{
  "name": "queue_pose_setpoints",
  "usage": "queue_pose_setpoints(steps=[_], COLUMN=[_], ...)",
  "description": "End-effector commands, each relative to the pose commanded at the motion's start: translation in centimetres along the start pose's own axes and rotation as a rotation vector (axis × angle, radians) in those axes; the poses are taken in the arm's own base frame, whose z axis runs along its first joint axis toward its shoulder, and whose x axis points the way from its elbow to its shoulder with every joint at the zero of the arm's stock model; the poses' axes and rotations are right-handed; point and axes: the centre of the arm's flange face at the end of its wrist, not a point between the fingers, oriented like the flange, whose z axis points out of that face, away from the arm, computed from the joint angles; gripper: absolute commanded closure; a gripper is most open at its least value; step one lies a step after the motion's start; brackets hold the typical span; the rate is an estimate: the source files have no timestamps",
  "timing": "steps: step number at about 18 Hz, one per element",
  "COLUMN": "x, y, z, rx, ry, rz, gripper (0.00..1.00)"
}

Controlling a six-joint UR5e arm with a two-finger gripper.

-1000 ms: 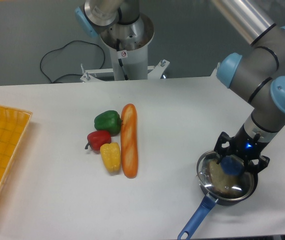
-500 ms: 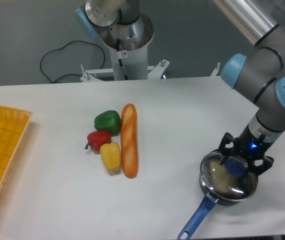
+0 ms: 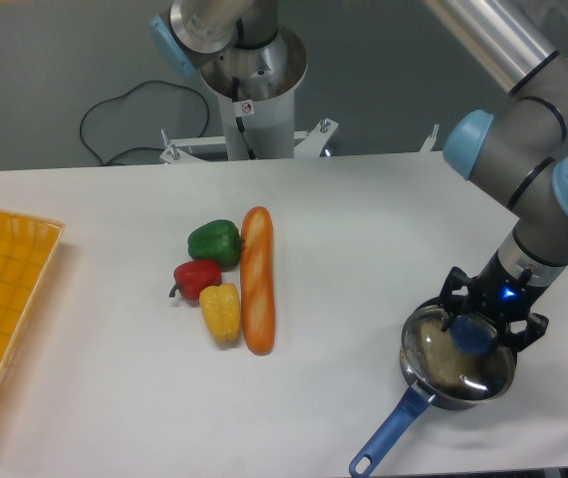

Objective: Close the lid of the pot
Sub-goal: 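Lower and adjust the lid until it rests on the pan rim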

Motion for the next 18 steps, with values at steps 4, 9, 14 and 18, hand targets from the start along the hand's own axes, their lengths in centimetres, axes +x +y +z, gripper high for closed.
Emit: queue_pose_setpoints(steps=[4,9,14,18], x=[0.01,0.06,0.16,0.18], y=[0.02,0.09,0.24,0.27], z=[0.05,0.20,0.54,0.59], rx=[0.000,0.002,0.005,0.005], ry=[0.000,-0.008,-0.018,-0.018], rz=[0.003,0.009,0.011,0.011], gripper=[0.46,0.24,0.20,0.20])
